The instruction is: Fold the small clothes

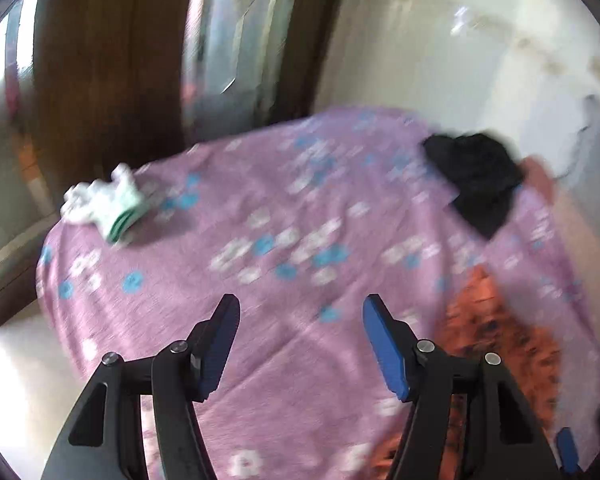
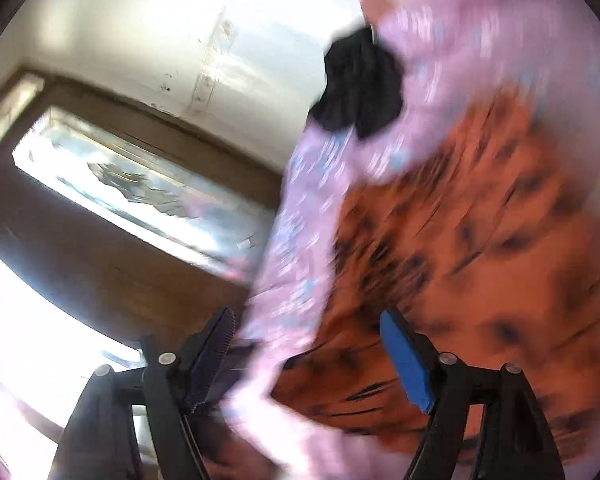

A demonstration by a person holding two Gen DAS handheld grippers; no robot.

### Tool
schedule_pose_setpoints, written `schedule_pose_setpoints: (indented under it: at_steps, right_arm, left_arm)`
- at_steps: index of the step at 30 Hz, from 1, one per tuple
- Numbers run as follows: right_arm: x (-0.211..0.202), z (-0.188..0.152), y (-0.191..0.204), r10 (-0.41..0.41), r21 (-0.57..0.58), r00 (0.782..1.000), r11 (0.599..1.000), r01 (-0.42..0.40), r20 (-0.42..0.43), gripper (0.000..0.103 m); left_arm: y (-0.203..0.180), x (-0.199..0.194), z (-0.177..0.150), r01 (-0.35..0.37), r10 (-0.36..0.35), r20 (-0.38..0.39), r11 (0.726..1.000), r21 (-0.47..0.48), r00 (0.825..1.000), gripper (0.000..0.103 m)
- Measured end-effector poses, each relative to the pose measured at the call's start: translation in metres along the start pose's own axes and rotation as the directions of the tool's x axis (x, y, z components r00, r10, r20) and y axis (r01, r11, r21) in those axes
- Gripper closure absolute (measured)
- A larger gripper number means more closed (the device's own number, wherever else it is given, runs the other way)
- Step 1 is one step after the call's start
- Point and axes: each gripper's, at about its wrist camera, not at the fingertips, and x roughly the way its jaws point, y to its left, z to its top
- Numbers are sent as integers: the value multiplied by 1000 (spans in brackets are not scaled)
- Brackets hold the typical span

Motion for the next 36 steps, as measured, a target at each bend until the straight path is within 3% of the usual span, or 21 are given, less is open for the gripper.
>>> schedule_pose_setpoints:
  at_steps: [3,6,7,9,10,11,12,13,16,21,24,27,29,33,36]
  right_arm:
    - [-21,7,-29,-43,56,999,998,42,25,45]
    - [-27,0,-51,-90,101,996,991,89,-4,55]
    - [-18,-2,-55,-111,94,993,989,114,-33,56]
    - [-2,-11,-64,-181,58,977,980,189,-114,71]
    - [0,-13,-69,-207,48,969,975,215,-134,76]
    - [-2,-13,-72,-217,52,967,973,226,-132,83]
    - [-1,-9,-74,-211,66,967,973,222,-140,83]
    - [-2,-4,-75,-207,82,966,972,222,-156,83]
    - [0,21,-64,-220,57,966,972,229,-135,78]
    - [22,72,-48,-237,36,969,970,239,-63,78]
    - [72,94,-59,-289,57,952,954,296,-105,78]
    - [124,101,-96,-328,112,905,923,368,-271,76]
    - [126,101,-104,-296,137,921,932,336,-252,76]
    - [108,101,-94,-285,112,920,939,324,-270,76]
    - [72,93,-83,-237,111,941,957,269,-241,74]
  left_arm:
    - [-29,-25,-7,151,-159,76,983,103,984,37]
    - [-63,-31,-22,189,-209,56,950,248,976,37]
    - [-74,-23,-30,167,-179,14,939,301,984,37]
    - [-86,6,-43,106,-69,-112,923,369,991,37]
    - [-87,24,-49,80,-7,-186,919,385,983,37]
    - [-81,49,-59,47,74,-294,922,385,953,37]
    - [-75,60,-62,36,98,-341,930,365,935,37]
    - [-65,66,-60,51,72,-378,951,305,923,37]
    - [-60,66,-53,70,47,-372,953,296,927,35]
    - [-62,62,-50,83,31,-367,953,291,930,36]
    - [-67,69,-48,80,41,-373,949,304,927,36]
    - [-71,81,-48,93,36,-391,948,305,920,35]
    - [-70,87,-50,93,38,-400,948,304,916,35]
    - [-67,87,-46,109,11,-402,955,275,916,36]
    - [-59,69,-34,151,-69,-340,963,222,938,36]
